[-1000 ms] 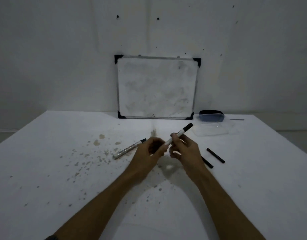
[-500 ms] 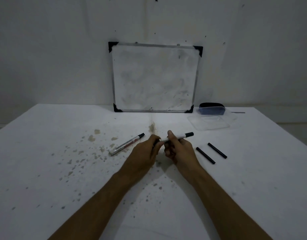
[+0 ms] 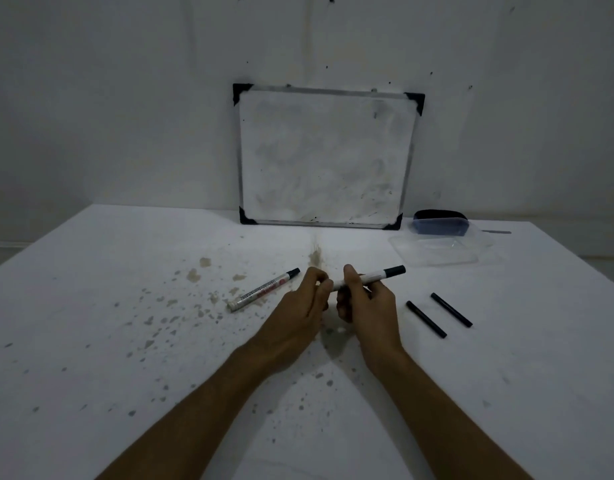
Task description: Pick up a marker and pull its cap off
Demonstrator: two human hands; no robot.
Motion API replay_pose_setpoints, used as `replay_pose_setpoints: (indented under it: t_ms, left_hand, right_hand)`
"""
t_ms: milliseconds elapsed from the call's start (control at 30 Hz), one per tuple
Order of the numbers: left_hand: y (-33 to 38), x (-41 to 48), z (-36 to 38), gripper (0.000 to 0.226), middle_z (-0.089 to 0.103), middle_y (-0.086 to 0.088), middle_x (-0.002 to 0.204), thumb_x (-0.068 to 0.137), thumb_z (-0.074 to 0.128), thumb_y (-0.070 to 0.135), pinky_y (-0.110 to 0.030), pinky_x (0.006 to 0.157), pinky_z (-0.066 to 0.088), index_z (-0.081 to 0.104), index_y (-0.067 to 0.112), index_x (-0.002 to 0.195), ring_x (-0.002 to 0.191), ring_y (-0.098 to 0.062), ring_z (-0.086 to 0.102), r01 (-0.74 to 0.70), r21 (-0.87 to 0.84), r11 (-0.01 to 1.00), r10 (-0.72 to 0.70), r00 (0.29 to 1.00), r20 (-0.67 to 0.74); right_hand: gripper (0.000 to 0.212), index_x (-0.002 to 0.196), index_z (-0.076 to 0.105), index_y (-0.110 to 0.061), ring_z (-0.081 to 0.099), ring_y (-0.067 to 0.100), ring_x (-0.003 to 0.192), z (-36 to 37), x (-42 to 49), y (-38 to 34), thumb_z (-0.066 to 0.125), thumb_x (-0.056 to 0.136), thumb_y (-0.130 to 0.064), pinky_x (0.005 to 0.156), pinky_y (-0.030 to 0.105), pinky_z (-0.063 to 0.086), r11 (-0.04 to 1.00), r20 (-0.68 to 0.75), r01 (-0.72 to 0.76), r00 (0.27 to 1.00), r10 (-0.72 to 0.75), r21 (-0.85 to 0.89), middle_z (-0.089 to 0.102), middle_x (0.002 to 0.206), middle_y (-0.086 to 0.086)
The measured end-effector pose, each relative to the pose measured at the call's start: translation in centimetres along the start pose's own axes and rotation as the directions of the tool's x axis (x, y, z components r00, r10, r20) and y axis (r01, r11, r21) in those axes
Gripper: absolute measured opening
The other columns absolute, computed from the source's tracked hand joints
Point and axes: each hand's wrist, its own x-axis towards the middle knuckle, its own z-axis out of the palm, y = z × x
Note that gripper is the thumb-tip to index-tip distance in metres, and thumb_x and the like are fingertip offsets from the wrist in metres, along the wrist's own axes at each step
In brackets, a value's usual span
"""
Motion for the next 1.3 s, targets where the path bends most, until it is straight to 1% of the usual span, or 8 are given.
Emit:
replay_pose_setpoints:
  t_ms: [133, 267, 433, 500, 600, 800, 1067, 1300]
  left_hand:
    - [-0.3, -0.1, 0.0, 0.035, 0.061, 0.003, 0.068, 0.102, 0.019, 0.071, -0.023, 0.048, 0.043, 0.042, 0.044, 0.106, 0.06, -0.009, 0.061, -0.112, 0.249, 0.962, 0.107, 0.994, 0.033]
    - [0.0, -0.2, 0.2, 0.037, 0.052, 0.005, 0.062, 0.101, 0.017, 0.072, -0.023, 0.046, 0.038, 0.042, 0.046, 0.094, 0.052, -0.011, 0.051, -0.073, 0.217, 0.974, 0.077, 0.997, -0.013]
    - [1.7, -0.2, -0.2, 0.047, 0.037, 0.01, 0.055, 0.098, 0.039, 0.07, -0.026, 0.042, 0.032, 0.055, 0.042, 0.064, 0.044, -0.01, 0.031, 0.253, -0.442, 0.861, -0.212, 0.967, 0.142]
    - [1.9, 0.1, -0.9, 0.053, 0.035, 0.008, 0.055, 0.101, 0.041, 0.066, -0.024, 0.042, 0.031, 0.056, 0.038, 0.059, 0.042, -0.011, 0.03, 0.309, -0.502, 0.808, -0.234, 0.95, 0.208]
    - [1.8, 0.0, -0.7, 0.047, 0.04, 0.013, 0.056, 0.1, 0.04, 0.066, -0.025, 0.044, 0.033, 0.055, 0.042, 0.063, 0.045, -0.008, 0.034, 0.271, -0.43, 0.861, -0.221, 0.962, 0.162]
    - [1.1, -0.3, 1.3, 0.037, 0.053, 0.005, 0.063, 0.099, 0.018, 0.069, -0.022, 0.047, 0.042, 0.044, 0.044, 0.089, 0.05, -0.006, 0.05, -0.01, 0.14, 0.99, 0.021, 0.997, -0.079]
    - [0.7, 0.5, 1.3, 0.051, 0.056, 0.019, 0.051, 0.11, 0.029, 0.053, -0.012, 0.042, 0.036, 0.066, 0.021, 0.095, 0.04, 0.001, 0.046, 0.147, -0.062, 0.987, -0.152, 0.984, -0.088]
    - [1.7, 0.2, 0.6, 0.054, 0.04, 0.01, 0.042, 0.112, 0.03, 0.046, -0.018, 0.038, 0.029, 0.049, 0.019, 0.069, 0.031, -0.003, 0.033, 0.257, -0.291, 0.922, -0.297, 0.95, -0.101]
  right_hand:
    - [0.042, 0.087, 0.068, -0.009, 0.053, 0.011, 0.048, -0.3, -0.1, -0.4, 0.06, 0.1, -0.048, 0.048, 0.023, 0.045, 0.994, 0.022, -0.107, 0.994, 0.107, -0.007, 0.062, 0.058, -0.001]
    - [0.039, 0.084, 0.065, -0.01, 0.05, 0.012, 0.052, -0.2, -0.3, -0.7, 0.06, 0.1, -0.045, 0.05, 0.023, 0.044, 0.993, 0.082, -0.089, 0.993, 0.082, 0.076, 0.057, 0.059, -0.002]
    - [0.035, 0.085, 0.061, -0.01, 0.049, 0.008, 0.054, 0.0, -0.3, -0.8, 0.055, 0.105, -0.038, 0.053, 0.021, 0.045, 0.989, 0.123, 0.145, 0.982, -0.14, -0.03, 0.055, 0.06, -0.006]
    - [0.034, 0.086, 0.062, -0.009, 0.051, 0.005, 0.054, 0.0, -0.5, -0.7, 0.055, 0.105, -0.036, 0.053, 0.018, 0.046, 0.98, 0.125, 0.196, 0.974, -0.19, -0.039, 0.057, 0.06, -0.007]
    - [0.036, 0.084, 0.063, -0.012, 0.048, 0.006, 0.051, 0.3, -0.8, -0.5, 0.058, 0.103, -0.041, 0.05, 0.018, 0.044, 0.988, 0.059, 0.151, 0.987, -0.15, -0.026, 0.055, 0.058, -0.006]
    - [0.04, 0.084, 0.069, -0.013, 0.05, 0.006, 0.047, 0.0, -0.8, -0.2, 0.063, 0.096, -0.051, 0.048, 0.021, 0.044, 0.998, 0.019, -0.045, 0.999, 0.045, 0.051, 0.058, 0.054, -0.008]
    - [0.038, 0.084, 0.065, -0.013, 0.049, 0.007, 0.047, 0.4, -0.6, 0.1, 0.065, 0.096, -0.048, 0.049, 0.022, 0.045, 0.999, 0.094, 0.021, 0.995, -0.018, -0.032, 0.056, 0.055, -0.007]
    - [0.033, 0.085, 0.066, -0.012, 0.049, 0.007, 0.049, 0.6, -0.5, 0.7, 0.061, 0.101, -0.04, 0.048, 0.022, 0.045, 0.998, 0.063, 0.019, 0.998, -0.023, 0.067, 0.056, 0.057, -0.008]
